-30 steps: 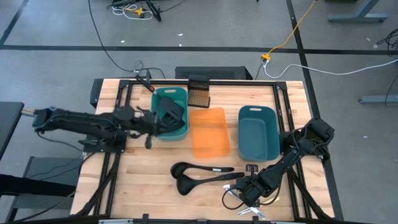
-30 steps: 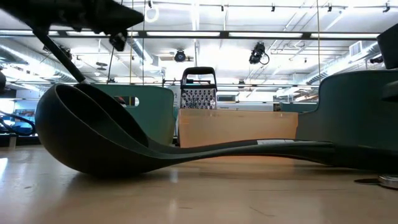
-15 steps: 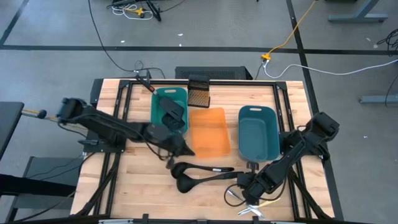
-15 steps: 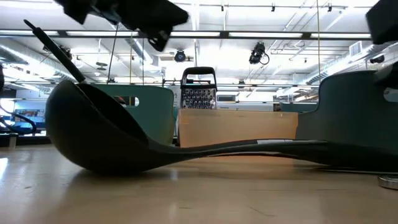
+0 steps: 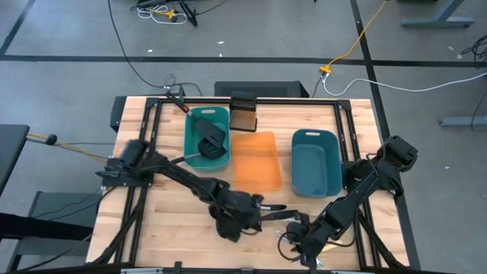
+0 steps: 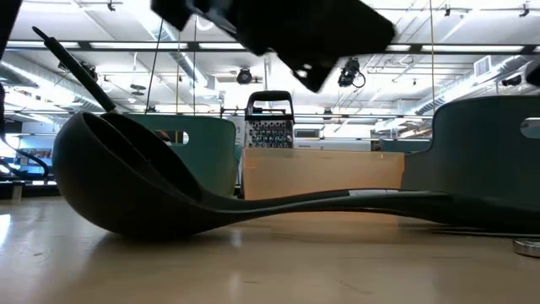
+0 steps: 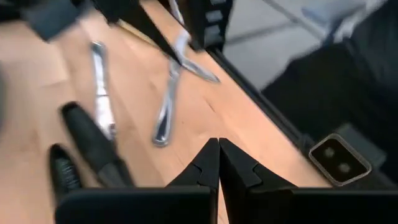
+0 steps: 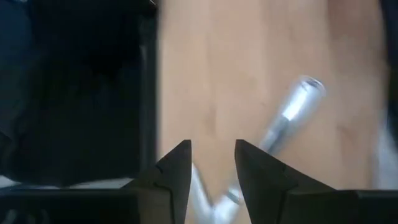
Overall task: Pick & Place Kitchen Items
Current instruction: Put the bottom silver table knife into the blue bin
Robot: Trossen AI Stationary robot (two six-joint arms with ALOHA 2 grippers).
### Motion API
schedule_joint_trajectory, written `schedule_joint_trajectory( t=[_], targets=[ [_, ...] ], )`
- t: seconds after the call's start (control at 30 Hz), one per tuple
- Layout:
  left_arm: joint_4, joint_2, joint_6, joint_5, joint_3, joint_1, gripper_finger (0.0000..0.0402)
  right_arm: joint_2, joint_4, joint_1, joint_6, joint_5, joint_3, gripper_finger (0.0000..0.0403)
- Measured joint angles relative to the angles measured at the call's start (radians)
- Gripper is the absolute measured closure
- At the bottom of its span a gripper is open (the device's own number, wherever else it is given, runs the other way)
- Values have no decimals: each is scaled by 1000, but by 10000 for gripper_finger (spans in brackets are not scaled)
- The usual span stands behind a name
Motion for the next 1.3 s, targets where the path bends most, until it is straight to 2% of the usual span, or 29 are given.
schedule_joint_trajectory(
  t=[0.1,0.2,0.43,0.63,0.77,0.97,1.13,1.3],
  targets=[
    [-108,65,60,5,99,-3,393,4,20,12,25,30,1,268],
    [-149,111,78,-25,172,0,380,31,32,22,59,17,1,268],
    [-148,178,107,-40,292,3,334,116,47,46,173,-25,2,260],
    [-153,200,112,-42,299,14,299,142,21,56,257,10,3,212],
    [-170,205,127,-42,298,22,291,151,0,55,321,19,6,189],
    [-168,205,150,-42,298,27,293,150,-43,63,378,54,8,186],
    [-168,205,152,-42,298,27,293,148,-60,62,357,76,9,186],
    [-166,205,152,-42,298,27,293,155,-206,60,307,81,86,195]
  ],
)
